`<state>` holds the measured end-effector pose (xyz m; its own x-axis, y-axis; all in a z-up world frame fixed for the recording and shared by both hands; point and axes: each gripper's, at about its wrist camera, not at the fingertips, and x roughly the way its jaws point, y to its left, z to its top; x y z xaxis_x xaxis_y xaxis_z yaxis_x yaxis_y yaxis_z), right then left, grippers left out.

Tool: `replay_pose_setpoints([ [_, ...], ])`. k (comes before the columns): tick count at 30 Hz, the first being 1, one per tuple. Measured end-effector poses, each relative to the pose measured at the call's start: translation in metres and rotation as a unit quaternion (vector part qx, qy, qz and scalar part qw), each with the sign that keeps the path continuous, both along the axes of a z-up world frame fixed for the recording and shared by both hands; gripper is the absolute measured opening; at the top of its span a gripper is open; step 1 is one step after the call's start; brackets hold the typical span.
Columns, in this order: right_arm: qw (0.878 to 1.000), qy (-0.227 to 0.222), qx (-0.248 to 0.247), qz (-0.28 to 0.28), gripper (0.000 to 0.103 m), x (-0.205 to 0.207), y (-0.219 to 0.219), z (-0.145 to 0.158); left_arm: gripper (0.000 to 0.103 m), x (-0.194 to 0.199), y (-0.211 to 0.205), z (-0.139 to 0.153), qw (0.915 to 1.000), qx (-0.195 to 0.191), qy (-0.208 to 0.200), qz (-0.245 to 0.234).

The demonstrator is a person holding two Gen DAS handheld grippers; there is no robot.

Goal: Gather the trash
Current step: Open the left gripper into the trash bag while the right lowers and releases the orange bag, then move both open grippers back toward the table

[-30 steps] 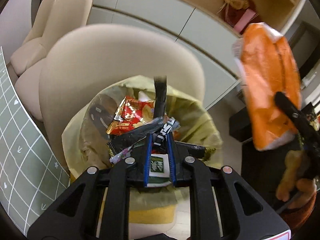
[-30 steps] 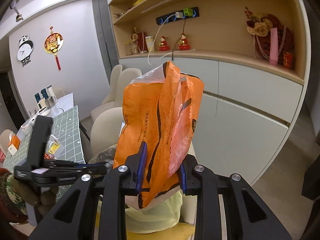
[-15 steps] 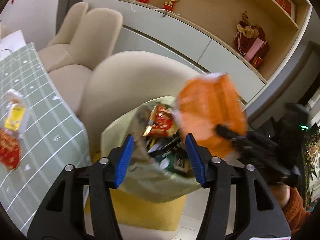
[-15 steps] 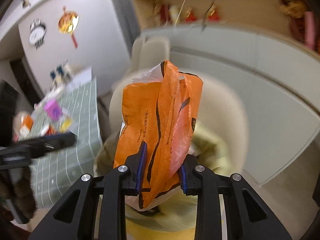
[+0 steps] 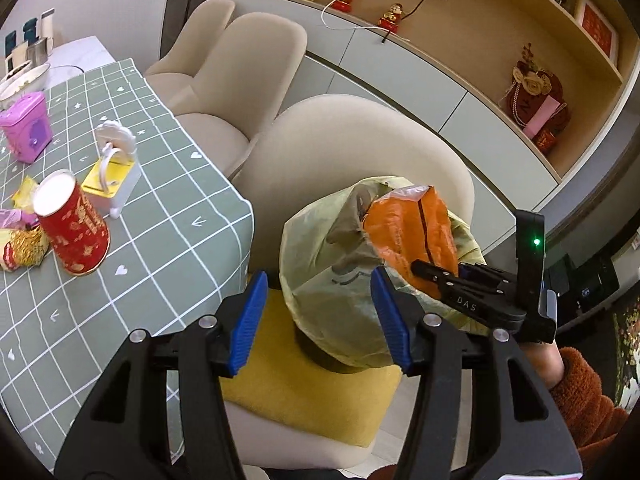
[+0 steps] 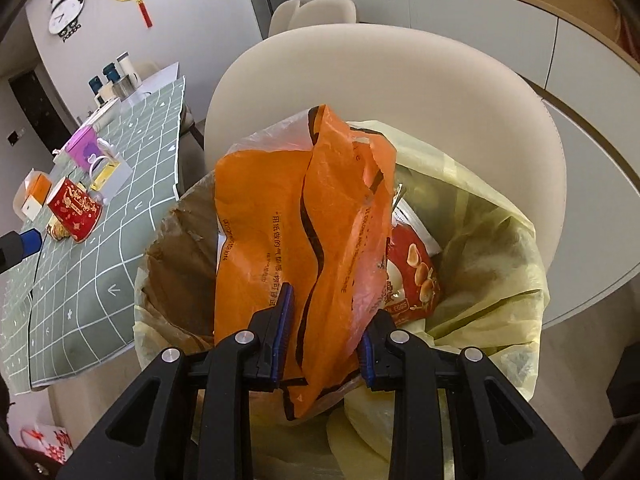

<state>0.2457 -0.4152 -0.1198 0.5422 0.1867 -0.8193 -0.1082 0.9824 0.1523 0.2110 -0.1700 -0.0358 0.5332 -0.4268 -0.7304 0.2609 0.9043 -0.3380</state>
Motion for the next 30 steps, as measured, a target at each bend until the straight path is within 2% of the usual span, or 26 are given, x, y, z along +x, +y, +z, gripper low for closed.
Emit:
replay_pose_setpoints([
  [2, 1.0, -0.006, 0.007, -0.001, 0.032, -0.002, -0.001, 0.001, 0.051, -0.002, 0.002, 0.001, 1.0, 0.001, -0.002, 0.004],
  [4, 1.0, -0.017, 0.01, 0.0, 0.048, -0.007, -0.003, 0.006, 0.051, -0.004, 0.007, 0.001, 1.0, 0.002, -0.002, 0.008],
  [6, 0.999, -0.032, 0.015, -0.001, 0.056, -0.016, -0.007, 0.014, 0.052, -0.006, 0.013, 0.0, 0.9999, 0.002, -0.001, 0.014],
  [12, 0.995, -0.093, 0.038, -0.023, 0.061, -0.042, -0.019, 0.05, 0.052, -0.015, 0.035, -0.008, 0.9991, 0.0, 0.008, 0.041],
  [18, 0.983, -0.169, 0.07, 0.005, 0.067, -0.062, 0.0, 0.088, 0.052, -0.021, 0.074, -0.019, 0.9956, 0.004, 0.015, 0.092],
  [20, 0.983, -0.171, 0.069, 0.014, 0.067, -0.063, 0.01, 0.09, 0.052, -0.024, 0.094, -0.023, 0.9927, 0.006, 0.014, 0.12],
  [25, 0.986, -0.143, 0.06, 0.066, 0.068, -0.06, 0.053, 0.083, 0.052, -0.032, 0.155, -0.026, 0.9841, 0.01, 0.004, 0.178],
  [30, 0.984, -0.128, 0.074, 0.1, 0.068, -0.061, 0.097, 0.075, 0.052, -0.023, 0.224, -0.021, 0.9816, 0.047, -0.031, 0.182],
])
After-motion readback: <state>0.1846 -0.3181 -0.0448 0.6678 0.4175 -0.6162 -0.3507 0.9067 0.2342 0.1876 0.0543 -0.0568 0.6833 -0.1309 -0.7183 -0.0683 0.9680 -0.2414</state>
